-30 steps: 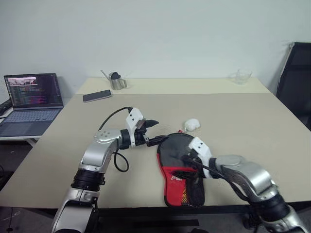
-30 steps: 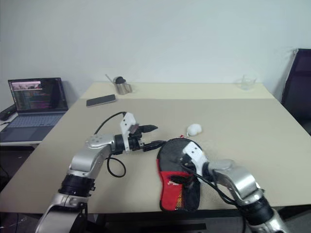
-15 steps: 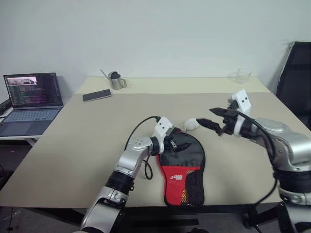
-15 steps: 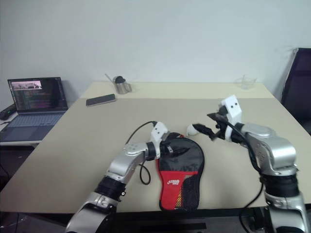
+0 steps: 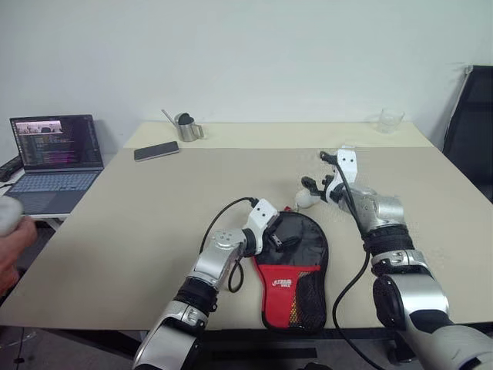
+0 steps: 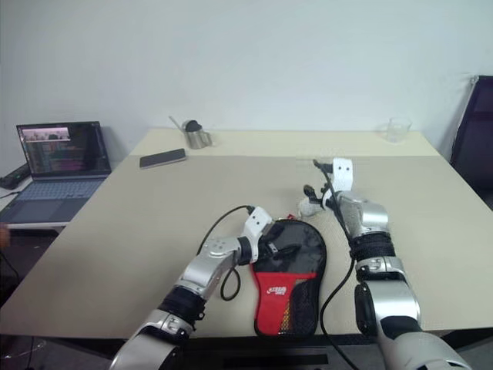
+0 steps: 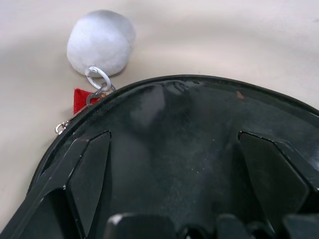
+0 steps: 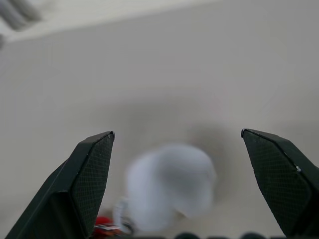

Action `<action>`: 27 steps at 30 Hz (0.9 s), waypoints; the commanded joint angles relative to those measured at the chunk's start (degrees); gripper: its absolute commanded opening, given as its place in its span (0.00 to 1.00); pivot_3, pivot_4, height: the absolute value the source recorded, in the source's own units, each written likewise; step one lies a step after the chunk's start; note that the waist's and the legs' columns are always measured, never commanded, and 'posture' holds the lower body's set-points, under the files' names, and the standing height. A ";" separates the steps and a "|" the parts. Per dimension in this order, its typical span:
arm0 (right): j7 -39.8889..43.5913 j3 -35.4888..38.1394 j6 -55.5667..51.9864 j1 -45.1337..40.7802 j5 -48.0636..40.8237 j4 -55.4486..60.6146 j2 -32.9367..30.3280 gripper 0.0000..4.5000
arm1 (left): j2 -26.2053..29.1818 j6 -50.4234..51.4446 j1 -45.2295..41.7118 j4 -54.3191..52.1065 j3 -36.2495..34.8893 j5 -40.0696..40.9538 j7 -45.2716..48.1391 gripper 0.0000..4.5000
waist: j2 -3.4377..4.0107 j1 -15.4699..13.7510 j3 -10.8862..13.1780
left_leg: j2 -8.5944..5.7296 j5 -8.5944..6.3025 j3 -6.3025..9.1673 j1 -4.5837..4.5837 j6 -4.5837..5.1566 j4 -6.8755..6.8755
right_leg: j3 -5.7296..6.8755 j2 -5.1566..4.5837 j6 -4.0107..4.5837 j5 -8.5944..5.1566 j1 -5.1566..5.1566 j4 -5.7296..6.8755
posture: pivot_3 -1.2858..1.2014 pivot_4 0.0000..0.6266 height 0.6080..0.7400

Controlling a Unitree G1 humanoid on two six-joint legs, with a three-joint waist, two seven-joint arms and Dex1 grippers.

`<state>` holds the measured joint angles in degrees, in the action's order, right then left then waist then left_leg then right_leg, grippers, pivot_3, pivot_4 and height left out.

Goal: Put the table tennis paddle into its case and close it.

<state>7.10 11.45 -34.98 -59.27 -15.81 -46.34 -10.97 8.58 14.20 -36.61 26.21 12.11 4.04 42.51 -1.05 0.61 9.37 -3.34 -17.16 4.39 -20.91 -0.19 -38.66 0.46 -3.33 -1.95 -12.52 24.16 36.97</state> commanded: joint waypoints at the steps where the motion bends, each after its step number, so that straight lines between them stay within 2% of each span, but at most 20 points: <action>1: -1.48 1.26 6.68 -5.01 0.92 -7.85 1.12 1.00 | -0.48 2.48 1.92 -1.68 1.13 1.09 2.34 1.00 | 0.04 0.50 0.02 | 0.01 0.00 -0.02 0.00 0.01 0.01 | -0.02 0.00 0.00 0.00 0.01 0.01 | 0.52 0.24 1.00; 6: -1.81 1.74 11.39 -7.60 1.55 -14.84 2.72 1.00 | -2.51 3.66 2.15 -1.57 0.45 1.86 1.36 1.00 | 0.06 1.00 0.02 | 0.00 0.00 -0.01 0.00 0.01 0.01 | 0.01 0.00 0.00 0.00 -0.01 0.00 | 0.52 0.24 1.00; 10: -1.85 2.40 12.08 -8.73 0.89 -17.77 3.90 1.00 | -1.95 4.87 4.78 -2.65 1.43 0.71 0.95 1.00 | 0.11 1.00 -0.01 | 0.00 0.00 0.00 0.01 0.01 0.01 | 0.01 0.00 0.00 0.00 -0.03 0.01 | 0.52 0.24 1.00; 27: -0.81 2.22 11.65 -8.01 1.33 -19.62 6.40 1.00 | -1.76 5.04 6.58 -4.41 1.68 -0.26 -1.89 1.00 | 0.24 1.18 -0.10 | 0.02 -0.01 0.00 0.05 0.02 0.02 | -0.01 0.01 0.00 0.00 -0.04 0.02 | 0.52 0.24 1.00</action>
<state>5.53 13.36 -24.04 -66.02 -14.58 -66.00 -5.30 6.73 17.25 -32.18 19.86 12.20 4.44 40.60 -0.81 1.78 9.27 -3.32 -17.17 4.39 -20.86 -0.17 -38.64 0.44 -3.33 -1.95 -12.52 24.12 36.99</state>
